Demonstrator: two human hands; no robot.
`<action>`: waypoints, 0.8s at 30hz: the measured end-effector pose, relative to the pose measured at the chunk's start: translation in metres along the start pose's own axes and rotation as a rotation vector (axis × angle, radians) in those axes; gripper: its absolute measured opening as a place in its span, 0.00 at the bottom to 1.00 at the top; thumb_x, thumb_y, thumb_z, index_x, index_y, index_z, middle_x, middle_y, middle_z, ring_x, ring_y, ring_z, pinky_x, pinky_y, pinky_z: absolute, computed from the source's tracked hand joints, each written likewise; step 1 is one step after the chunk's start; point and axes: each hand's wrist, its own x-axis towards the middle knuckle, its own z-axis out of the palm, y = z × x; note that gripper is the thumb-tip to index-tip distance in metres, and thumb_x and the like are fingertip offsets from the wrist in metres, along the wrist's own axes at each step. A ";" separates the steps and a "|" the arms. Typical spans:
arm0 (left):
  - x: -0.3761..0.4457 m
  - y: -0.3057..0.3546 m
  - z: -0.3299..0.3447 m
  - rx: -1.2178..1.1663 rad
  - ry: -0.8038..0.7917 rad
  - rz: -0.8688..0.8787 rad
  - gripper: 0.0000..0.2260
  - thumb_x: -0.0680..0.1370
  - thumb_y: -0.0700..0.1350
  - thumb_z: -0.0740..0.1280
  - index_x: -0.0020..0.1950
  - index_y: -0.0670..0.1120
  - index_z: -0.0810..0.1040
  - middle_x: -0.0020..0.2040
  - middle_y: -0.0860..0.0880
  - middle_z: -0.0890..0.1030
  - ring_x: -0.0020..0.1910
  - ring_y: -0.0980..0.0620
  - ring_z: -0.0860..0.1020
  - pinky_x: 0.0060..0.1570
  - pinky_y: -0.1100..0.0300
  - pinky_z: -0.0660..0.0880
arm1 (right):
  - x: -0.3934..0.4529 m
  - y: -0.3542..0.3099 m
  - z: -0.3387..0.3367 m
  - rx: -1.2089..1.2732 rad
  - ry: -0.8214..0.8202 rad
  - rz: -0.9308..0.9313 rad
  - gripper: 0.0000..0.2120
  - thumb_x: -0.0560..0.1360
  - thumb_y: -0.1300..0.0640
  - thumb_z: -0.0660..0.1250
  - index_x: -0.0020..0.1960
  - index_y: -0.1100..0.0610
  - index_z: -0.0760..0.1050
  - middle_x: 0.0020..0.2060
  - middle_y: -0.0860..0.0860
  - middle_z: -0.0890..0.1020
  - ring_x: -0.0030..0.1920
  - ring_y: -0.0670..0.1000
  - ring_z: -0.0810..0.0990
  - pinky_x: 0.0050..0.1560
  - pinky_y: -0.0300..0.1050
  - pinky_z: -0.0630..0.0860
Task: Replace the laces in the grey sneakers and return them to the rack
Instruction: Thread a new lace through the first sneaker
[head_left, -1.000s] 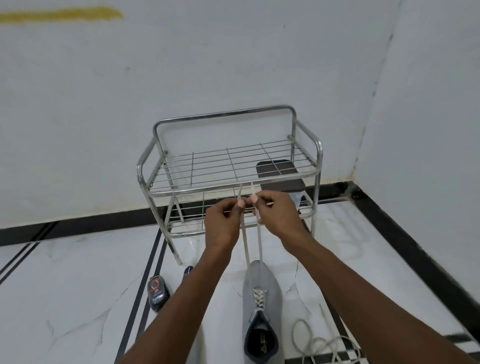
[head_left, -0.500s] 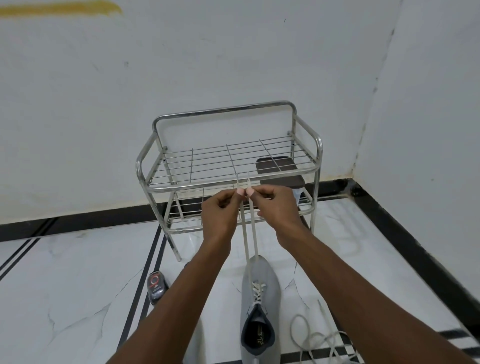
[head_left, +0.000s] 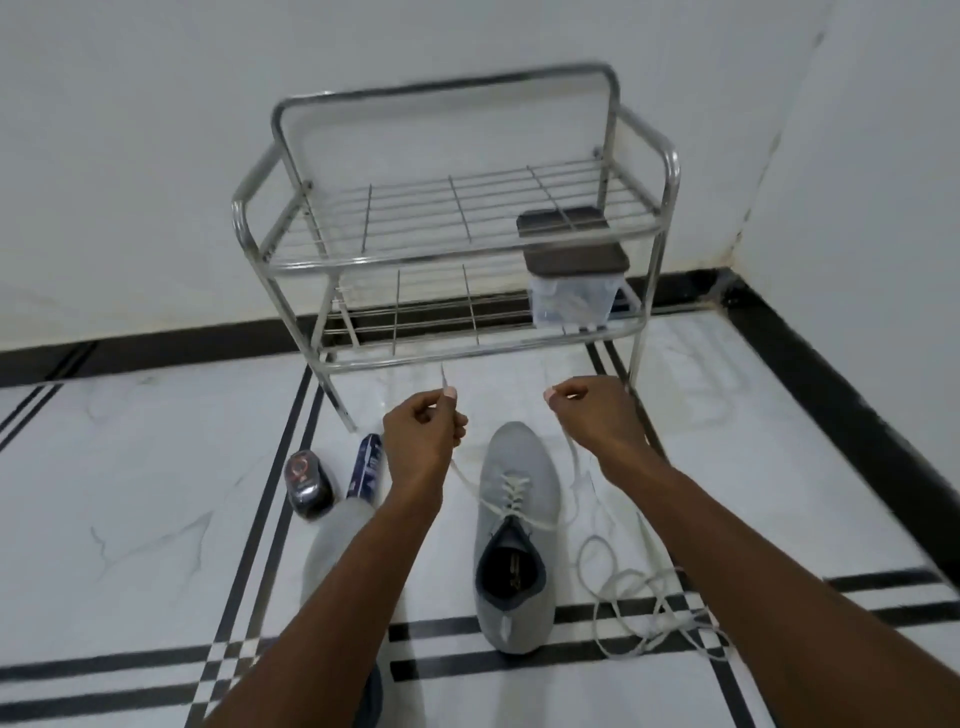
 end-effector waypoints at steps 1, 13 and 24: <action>-0.002 -0.014 -0.001 0.008 -0.011 -0.034 0.17 0.81 0.48 0.70 0.66 0.41 0.78 0.42 0.46 0.86 0.38 0.51 0.83 0.49 0.52 0.82 | -0.003 0.014 0.001 -0.026 -0.015 0.032 0.12 0.77 0.54 0.71 0.57 0.58 0.84 0.56 0.52 0.85 0.60 0.53 0.81 0.61 0.46 0.77; -0.035 -0.118 -0.009 0.643 -0.361 0.168 0.05 0.79 0.41 0.70 0.50 0.49 0.85 0.52 0.49 0.84 0.51 0.49 0.82 0.56 0.49 0.79 | -0.036 0.090 0.035 -0.356 -0.533 -0.109 0.11 0.75 0.46 0.74 0.46 0.54 0.86 0.45 0.48 0.87 0.48 0.48 0.84 0.53 0.49 0.81; -0.059 -0.133 -0.009 0.687 -0.287 0.261 0.06 0.82 0.46 0.66 0.46 0.47 0.76 0.46 0.51 0.81 0.45 0.50 0.79 0.45 0.51 0.77 | -0.044 0.108 0.032 -0.489 -0.519 -0.324 0.04 0.79 0.56 0.65 0.48 0.55 0.77 0.44 0.54 0.84 0.46 0.55 0.81 0.51 0.55 0.79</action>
